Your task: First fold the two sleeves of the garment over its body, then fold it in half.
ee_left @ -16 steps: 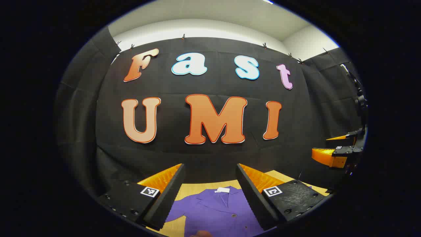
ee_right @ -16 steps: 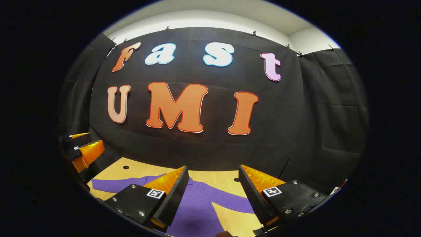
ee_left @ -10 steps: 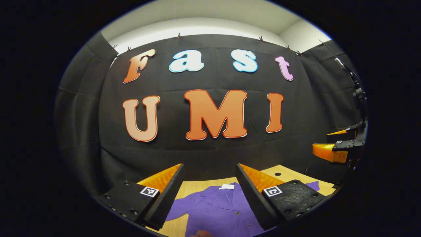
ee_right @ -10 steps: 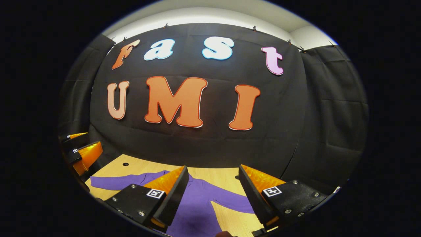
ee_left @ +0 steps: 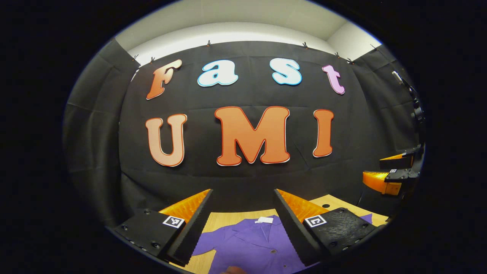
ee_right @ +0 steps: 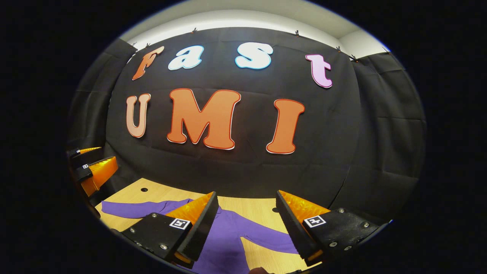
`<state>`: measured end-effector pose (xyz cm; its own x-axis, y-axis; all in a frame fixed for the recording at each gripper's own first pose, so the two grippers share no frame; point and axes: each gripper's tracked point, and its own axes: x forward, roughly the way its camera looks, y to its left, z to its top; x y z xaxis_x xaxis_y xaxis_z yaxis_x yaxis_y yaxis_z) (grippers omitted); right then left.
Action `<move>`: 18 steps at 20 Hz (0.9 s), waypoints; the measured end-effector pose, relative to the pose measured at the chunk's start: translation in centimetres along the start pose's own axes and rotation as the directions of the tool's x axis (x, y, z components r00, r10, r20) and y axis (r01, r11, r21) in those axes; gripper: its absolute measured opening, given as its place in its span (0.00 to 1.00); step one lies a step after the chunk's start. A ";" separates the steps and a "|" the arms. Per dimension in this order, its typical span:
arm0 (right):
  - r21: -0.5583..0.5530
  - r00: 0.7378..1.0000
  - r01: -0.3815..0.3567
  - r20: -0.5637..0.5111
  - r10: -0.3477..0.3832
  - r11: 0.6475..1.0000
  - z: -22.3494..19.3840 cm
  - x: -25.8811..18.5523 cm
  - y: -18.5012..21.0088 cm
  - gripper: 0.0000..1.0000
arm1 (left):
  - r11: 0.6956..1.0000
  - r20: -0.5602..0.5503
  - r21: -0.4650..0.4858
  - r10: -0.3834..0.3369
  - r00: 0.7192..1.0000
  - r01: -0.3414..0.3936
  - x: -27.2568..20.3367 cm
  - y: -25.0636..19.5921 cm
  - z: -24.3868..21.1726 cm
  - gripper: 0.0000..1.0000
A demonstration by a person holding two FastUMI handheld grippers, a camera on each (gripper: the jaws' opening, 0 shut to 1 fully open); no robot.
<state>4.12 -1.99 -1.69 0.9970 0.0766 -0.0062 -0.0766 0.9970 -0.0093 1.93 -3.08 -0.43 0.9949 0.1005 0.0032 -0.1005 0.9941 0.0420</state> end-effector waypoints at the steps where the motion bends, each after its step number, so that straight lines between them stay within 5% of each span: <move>1: 0.000 1.000 -0.006 -0.002 0.006 1.000 -0.1 0.1 0.2 0.93 | 1.000 0.000 0.002 0.002 1.000 -0.002 0.0 -0.1 -0.3 0.99; 7: 0.006 0.999 -0.015 -0.034 0.015 1.000 -1.7 0.8 0.0 0.93 | 0.999 -0.007 0.034 0.012 1.000 -0.012 -0.2 -0.4 -0.7 0.99; 18: -0.028 0.980 0.115 -0.158 -0.118 0.993 -7.9 2.7 -5.9 0.93 | 0.999 0.006 0.027 0.043 0.999 -0.043 -0.8 -0.1 -0.4 0.99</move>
<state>7.21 -7.79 -9.53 0.9856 -0.0444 -0.1634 0.0387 0.9985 -0.0377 1.14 -3.26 -0.86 0.9897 0.1430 0.0113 -0.1435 0.9873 0.0687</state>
